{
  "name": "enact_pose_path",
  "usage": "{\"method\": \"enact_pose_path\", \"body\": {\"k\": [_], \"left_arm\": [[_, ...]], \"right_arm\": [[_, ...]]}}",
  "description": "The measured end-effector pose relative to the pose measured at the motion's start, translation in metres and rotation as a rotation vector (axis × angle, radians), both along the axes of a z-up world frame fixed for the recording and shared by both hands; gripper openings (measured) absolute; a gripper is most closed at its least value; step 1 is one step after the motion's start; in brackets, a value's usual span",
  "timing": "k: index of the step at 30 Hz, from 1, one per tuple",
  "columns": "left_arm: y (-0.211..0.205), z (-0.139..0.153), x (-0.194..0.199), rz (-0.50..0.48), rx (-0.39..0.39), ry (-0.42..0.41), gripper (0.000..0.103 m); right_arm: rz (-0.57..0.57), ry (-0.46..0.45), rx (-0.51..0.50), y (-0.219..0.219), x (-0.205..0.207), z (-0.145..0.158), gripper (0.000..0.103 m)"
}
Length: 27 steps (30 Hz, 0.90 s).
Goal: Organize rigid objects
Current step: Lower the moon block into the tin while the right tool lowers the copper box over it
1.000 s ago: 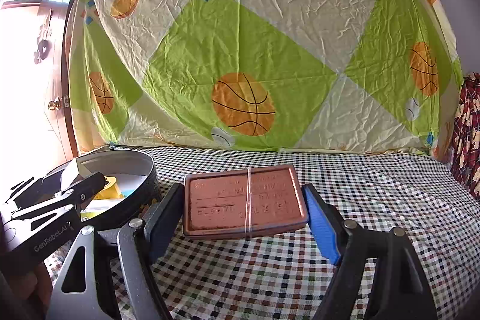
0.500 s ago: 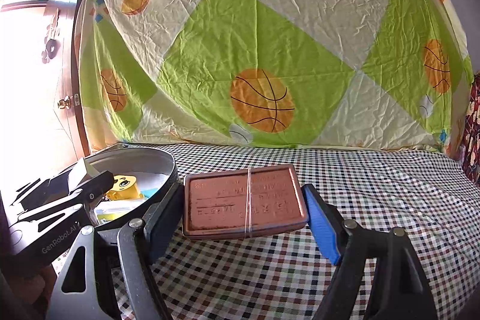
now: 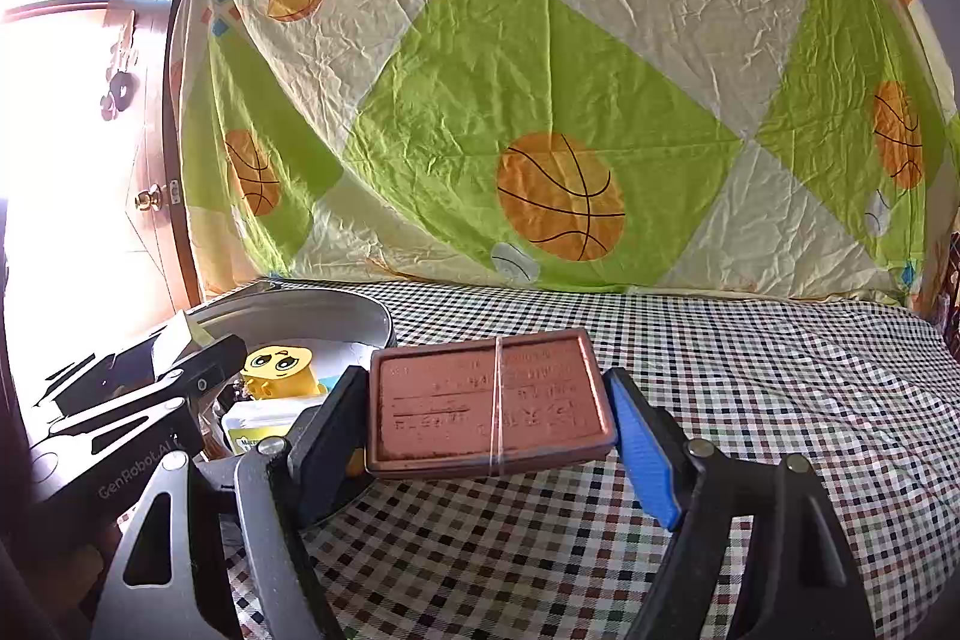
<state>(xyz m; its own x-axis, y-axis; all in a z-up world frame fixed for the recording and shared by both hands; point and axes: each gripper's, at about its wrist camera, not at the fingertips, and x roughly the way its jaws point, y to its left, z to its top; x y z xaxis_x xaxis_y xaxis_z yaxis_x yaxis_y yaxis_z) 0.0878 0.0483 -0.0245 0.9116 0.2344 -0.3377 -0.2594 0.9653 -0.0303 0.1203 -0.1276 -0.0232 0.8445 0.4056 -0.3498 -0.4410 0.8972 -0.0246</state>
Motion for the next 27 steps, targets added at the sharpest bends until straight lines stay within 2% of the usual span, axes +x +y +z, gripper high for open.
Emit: {"method": "enact_pose_path", "body": {"k": [27], "left_arm": [[0.034, 0.0, -0.007, 0.049, -0.051, 0.002, 0.051]], "right_arm": [[0.084, -0.001, -0.016, 0.037, -0.007, -0.003, 0.08]]}}
